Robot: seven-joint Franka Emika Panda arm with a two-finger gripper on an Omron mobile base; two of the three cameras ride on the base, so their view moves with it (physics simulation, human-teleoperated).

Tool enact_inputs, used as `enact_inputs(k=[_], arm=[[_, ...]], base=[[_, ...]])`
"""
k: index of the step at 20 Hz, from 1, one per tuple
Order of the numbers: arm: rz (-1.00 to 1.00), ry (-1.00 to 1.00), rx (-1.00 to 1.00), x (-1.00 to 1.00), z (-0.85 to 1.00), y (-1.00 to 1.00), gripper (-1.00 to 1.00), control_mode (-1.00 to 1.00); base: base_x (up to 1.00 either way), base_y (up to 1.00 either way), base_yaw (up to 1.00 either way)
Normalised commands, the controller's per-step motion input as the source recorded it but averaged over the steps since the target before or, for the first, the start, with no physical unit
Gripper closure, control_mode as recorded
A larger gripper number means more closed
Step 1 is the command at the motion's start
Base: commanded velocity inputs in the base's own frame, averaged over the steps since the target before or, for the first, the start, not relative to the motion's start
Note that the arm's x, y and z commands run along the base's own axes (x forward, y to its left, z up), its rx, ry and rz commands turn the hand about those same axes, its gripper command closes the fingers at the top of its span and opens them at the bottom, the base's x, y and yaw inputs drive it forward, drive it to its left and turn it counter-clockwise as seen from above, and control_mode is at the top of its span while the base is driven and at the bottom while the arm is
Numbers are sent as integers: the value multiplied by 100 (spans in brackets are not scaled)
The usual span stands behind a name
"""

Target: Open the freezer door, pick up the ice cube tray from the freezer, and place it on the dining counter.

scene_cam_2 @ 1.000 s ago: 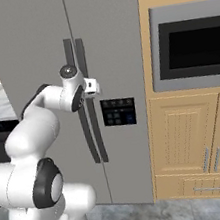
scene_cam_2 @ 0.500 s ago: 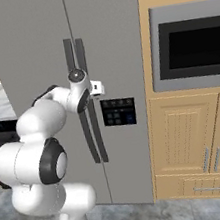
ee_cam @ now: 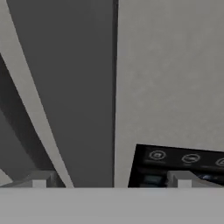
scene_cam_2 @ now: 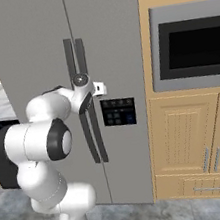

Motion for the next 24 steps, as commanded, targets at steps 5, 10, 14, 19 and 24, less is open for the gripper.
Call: enact_inputs(k=[5, 10, 14, 19, 24], arm=[[0, -5, 0, 43, -21, 0, 100, -100], [0, -3, 0, 28, -7, 0, 100, -100], [-1, -3, 0, -5, 0, 0, 100, -100], [0, -21, -1, -79, 10, -34, 100, -100], [-1, -19, 0, -97, 22, -66, 100, -100]], base=[[0, 0, 0], [0, 0, 0], [0, 0, 0], [0, 0, 0], [0, 0, 0]])
